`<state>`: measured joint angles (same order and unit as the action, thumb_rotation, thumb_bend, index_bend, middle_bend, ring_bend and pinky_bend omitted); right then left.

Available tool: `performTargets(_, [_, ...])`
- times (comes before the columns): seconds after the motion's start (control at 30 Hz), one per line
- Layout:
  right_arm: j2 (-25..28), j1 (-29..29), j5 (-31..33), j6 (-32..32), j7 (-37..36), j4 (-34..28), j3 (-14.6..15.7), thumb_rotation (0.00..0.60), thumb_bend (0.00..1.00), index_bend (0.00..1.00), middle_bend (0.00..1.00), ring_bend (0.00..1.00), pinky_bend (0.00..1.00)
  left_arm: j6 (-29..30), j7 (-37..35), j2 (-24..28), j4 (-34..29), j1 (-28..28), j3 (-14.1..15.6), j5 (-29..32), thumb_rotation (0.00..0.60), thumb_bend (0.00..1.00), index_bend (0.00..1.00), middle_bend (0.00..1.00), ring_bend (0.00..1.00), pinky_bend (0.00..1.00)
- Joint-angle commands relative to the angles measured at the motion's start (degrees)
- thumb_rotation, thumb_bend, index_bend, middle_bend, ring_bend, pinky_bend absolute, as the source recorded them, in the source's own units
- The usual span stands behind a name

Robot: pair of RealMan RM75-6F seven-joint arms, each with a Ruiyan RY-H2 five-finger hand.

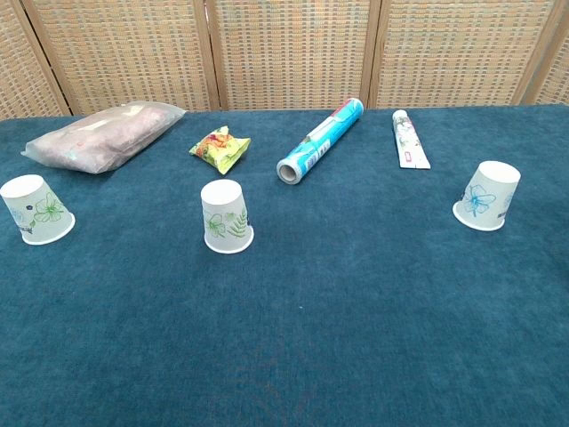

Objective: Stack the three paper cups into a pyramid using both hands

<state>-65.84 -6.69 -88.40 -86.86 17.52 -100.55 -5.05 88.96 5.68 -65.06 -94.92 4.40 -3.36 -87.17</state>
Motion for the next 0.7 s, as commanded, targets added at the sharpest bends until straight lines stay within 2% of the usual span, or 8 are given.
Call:
performTargets(0.03, [-0.12, -0.05, 0.03, 0.12, 0.18, 0.03, 0.02, 0.6, 0.0, 0.0, 0.0, 0.0, 0.0, -0.08, 0.11, -0.05, 0.04, 0.03, 0.0, 0.07, 0.6, 0.18, 0.0, 0.0, 0.0, 0.0])
performTargets(0.17, [-0.41, -0.51, -0.15, 0.63, -0.65, 0.13, -0.11, 0.6, 0.0, 0.0, 0.0, 0.0, 0.0, -0.12, 0.35, -0.21, 0.03, 0.06, -0.05, 0.14, 0.6, 0.18, 0.0, 0.0, 0.0, 0.0])
performTargets(0.27, [-0.96, -3.84, 0.28, 5.53, -7.16, 1.41, -1.09, 0.6, 0.0, 0.0, 0.01, 0.0, 0.0, -0.84, 1.05, -0.39, 0.1, 0.34, 0.08, 0.26, 0.6, 0.18, 0.0, 0.0, 0.0, 0.0])
performTargets(0.4, [-1.95, -8.97, 1.16, 11.93, -8.77, 5.04, -3.11, 0.6, 0.0, 0.0, 0.07, 0.0, 0.01, -1.01, 1.06, -0.29, 0.04, 0.52, -0.12, 0.42, 0.6, 0.18, 0.0, 0.0, 0.0, 0.0])
performTargets(0.47, [-2.59, -12.25, 2.29, 16.31, -12.1, 6.07, -4.48, 0.6, 0.0, 0.01, 0.1, 0.0, 0.04, -1.14, 0.89, -0.22, 0.01, 0.59, -0.23, 0.65, 0.6, 0.18, 0.0, 0.0, 0.0, 0.0])
performTargets(0.57, [-4.81, -17.54, 2.87, 21.77, -17.91, 9.68, -6.78, 0.6, 0.05, 0.09, 0.16, 0.04, 0.11, -1.79, 0.58, -0.33, -0.01, 0.91, -0.66, 1.56, 0.6, 0.18, 0.0, 0.0, 0.0, 0.0])
performTargets(0.7, [-7.45, -22.33, 5.47, 28.53, -18.91, 13.93, -7.56, 0.6, 0.1, 0.15, 0.21, 0.09, 0.18, -2.48, 1.38, -0.72, 0.24, 1.24, -0.96, 2.49, 0.6, 0.18, 0.0, 0.0, 0.0, 0.0])
